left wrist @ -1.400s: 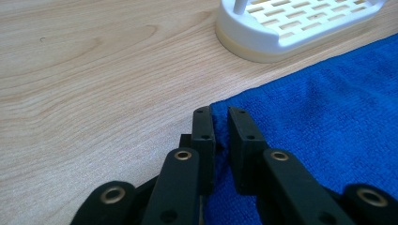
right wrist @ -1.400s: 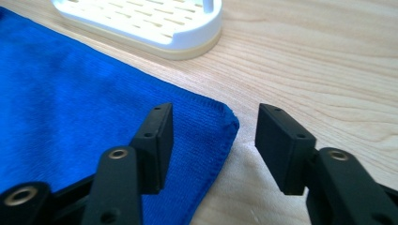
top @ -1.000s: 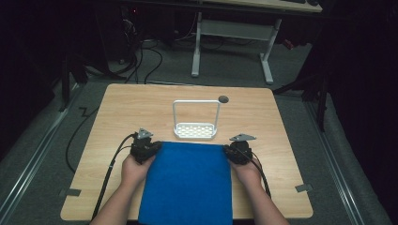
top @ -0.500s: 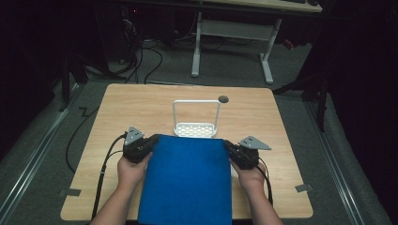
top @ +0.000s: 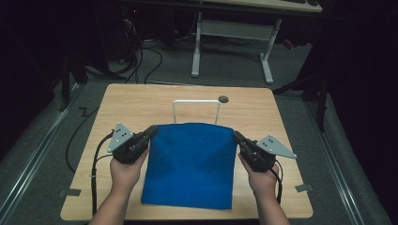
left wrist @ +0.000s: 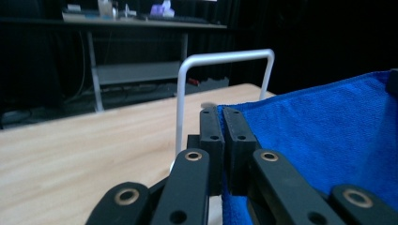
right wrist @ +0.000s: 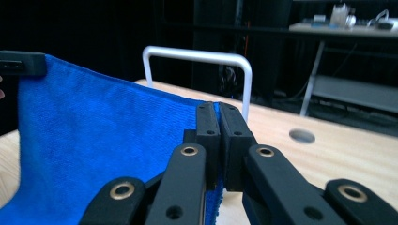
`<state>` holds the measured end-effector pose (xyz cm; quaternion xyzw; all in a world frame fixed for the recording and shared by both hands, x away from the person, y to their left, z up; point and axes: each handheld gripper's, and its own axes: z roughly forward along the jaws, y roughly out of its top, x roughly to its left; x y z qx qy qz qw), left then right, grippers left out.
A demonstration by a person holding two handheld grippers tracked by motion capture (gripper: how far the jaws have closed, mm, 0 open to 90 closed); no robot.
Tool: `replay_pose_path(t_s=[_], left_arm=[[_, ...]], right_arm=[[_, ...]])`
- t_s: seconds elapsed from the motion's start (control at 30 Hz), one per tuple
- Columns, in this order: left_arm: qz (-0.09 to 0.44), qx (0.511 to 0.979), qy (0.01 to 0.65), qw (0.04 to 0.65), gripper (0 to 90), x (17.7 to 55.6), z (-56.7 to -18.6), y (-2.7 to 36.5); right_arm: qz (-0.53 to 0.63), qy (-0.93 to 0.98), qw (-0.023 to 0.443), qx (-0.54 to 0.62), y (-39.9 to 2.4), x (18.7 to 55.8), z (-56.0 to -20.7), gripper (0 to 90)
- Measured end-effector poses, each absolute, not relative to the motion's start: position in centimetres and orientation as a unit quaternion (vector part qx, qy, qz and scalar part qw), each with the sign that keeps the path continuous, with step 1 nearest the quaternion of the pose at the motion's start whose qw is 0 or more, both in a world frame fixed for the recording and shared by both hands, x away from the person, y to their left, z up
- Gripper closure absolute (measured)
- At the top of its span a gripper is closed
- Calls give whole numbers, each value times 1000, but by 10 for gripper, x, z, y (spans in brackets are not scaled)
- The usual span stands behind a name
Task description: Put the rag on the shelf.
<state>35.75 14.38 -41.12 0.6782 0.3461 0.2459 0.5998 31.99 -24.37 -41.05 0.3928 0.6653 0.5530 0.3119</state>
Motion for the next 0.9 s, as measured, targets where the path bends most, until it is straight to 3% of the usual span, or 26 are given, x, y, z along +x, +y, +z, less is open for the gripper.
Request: replay_pose_path(t_s=[0.37,0.9], left_arm=[[279,666,308,620,882,352,-374,138],[319,604,306,663,882,375,-339,144]], right_arm=[[578,638,346,374,-248,312,-373,885],[585,614,380,369,-250,337,-329,887]])
